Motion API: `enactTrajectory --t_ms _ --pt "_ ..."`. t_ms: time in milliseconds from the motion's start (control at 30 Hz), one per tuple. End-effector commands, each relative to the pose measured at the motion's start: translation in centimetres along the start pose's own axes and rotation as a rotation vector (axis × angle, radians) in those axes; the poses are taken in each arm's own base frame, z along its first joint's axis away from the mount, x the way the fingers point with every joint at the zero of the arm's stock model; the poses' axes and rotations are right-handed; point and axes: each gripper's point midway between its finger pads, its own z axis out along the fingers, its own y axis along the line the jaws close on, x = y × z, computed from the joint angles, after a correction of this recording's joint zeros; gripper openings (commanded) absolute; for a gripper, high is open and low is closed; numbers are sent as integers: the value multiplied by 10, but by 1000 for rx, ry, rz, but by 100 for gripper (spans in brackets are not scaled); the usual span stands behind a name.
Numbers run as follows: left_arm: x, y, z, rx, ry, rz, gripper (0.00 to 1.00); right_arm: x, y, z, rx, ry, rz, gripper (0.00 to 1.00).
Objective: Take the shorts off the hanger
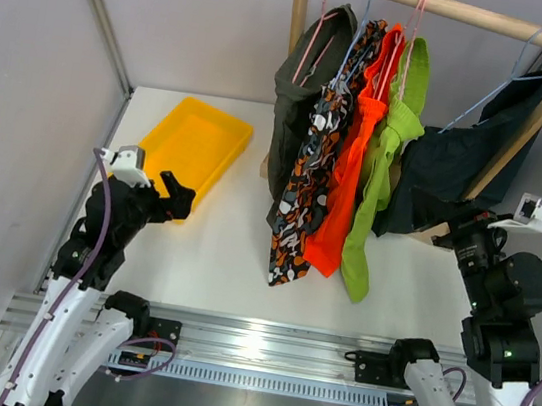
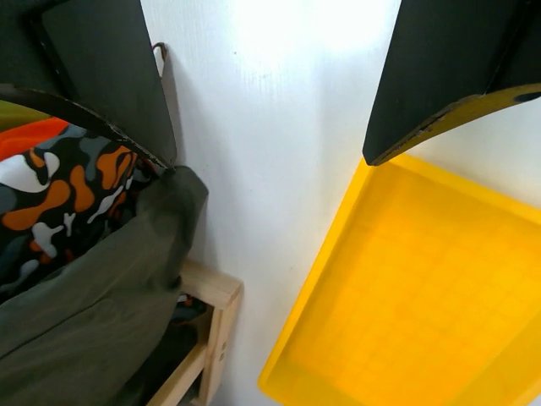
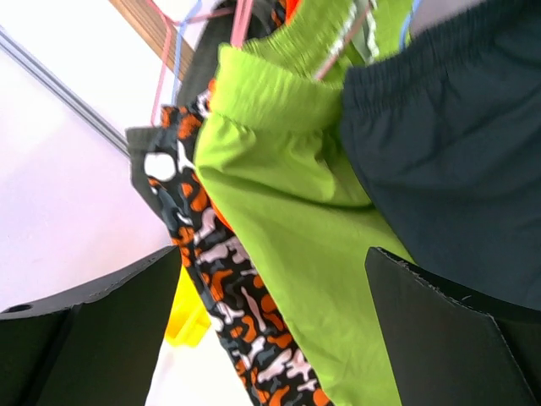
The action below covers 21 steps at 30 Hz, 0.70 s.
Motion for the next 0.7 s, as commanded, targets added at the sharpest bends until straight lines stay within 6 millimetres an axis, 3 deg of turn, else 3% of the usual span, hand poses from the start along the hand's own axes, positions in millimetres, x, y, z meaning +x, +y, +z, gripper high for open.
enactTrajectory --t_ms 0,100,233,267,367,467,500,667 --pt "-2 10 0 -64 11 21 99 -36 23 -11 -59 -93 -62 99" --pt "1 14 1 -85 35 27 99 -62 42 -22 -134 -199 -137 99" --pt "1 11 -1 -65 30 21 99 -100 44 -15 -70 -292 -160 99" --pt "2 10 -1 -59 27 21 99 -115 50 -5 -61 -303 -166 100" --pt "0 5 -3 -29 15 21 98 -135 42 17 26 -319 -195 99" --pt "1 3 -2 -21 18 23 98 -160 26 45 158 -367 -180 99" --pt "2 3 -2 -17 21 23 98 -165 24 60 176 -371 -183 99" --pt "3 1 -2 -8 28 23 97 -177 8 95 265 -405 -171 99"
